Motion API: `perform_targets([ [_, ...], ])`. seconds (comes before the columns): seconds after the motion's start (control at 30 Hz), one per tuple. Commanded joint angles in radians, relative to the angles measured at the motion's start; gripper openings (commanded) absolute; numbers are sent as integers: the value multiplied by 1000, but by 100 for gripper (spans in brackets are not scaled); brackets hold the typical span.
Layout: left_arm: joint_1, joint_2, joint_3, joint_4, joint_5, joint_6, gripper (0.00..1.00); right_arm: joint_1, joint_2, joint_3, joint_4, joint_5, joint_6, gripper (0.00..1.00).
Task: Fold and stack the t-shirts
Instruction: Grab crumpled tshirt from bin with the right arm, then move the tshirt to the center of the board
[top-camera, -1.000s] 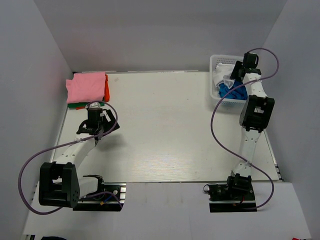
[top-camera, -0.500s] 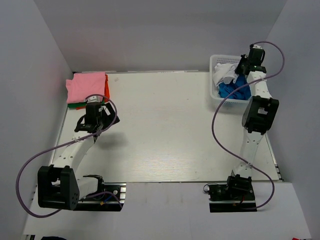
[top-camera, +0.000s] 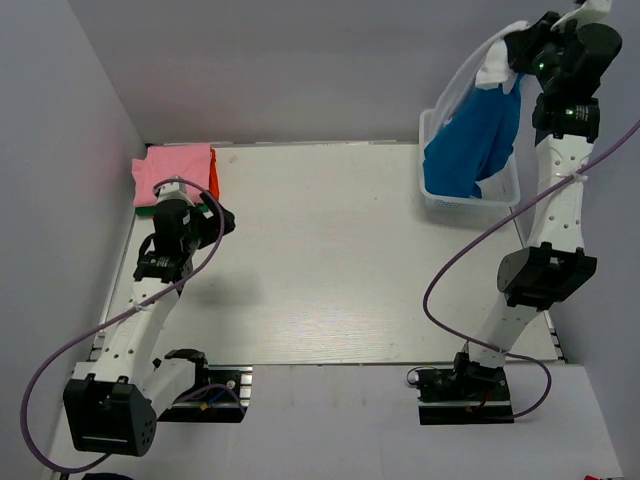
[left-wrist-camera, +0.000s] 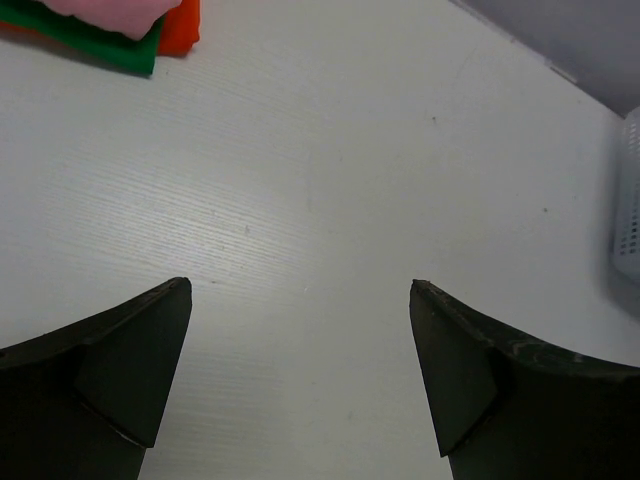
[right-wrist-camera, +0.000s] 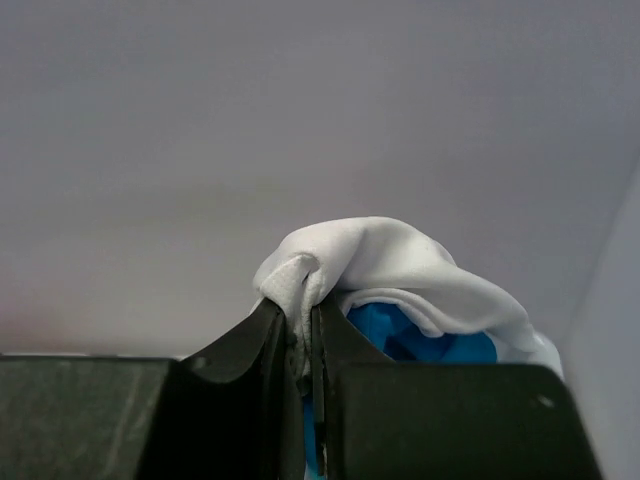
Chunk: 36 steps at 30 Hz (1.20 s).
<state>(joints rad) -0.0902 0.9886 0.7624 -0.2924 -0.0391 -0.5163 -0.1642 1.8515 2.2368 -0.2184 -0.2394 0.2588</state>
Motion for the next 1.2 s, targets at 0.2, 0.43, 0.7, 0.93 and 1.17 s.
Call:
perform_targets([
  [0.2,-5,-90,69,-1,67,-14,100,28,-60,142,532,-383,477,0],
  [0.43,-5,-108,69,-11,67,-36,100,162,-84,176,642,-526,568,0],
  [0.7,-5,-88,91,-63,53,-66,100,432,-75,77,550,-590,358,0],
  [0.93,-5,-99,140,-224,30,-172,100,545,-291,-710,483,-333,112,0],
  [1.17,-5,-39,118,-281,11,-202,100,708,-315,-1135,440,-221,-82,90],
])
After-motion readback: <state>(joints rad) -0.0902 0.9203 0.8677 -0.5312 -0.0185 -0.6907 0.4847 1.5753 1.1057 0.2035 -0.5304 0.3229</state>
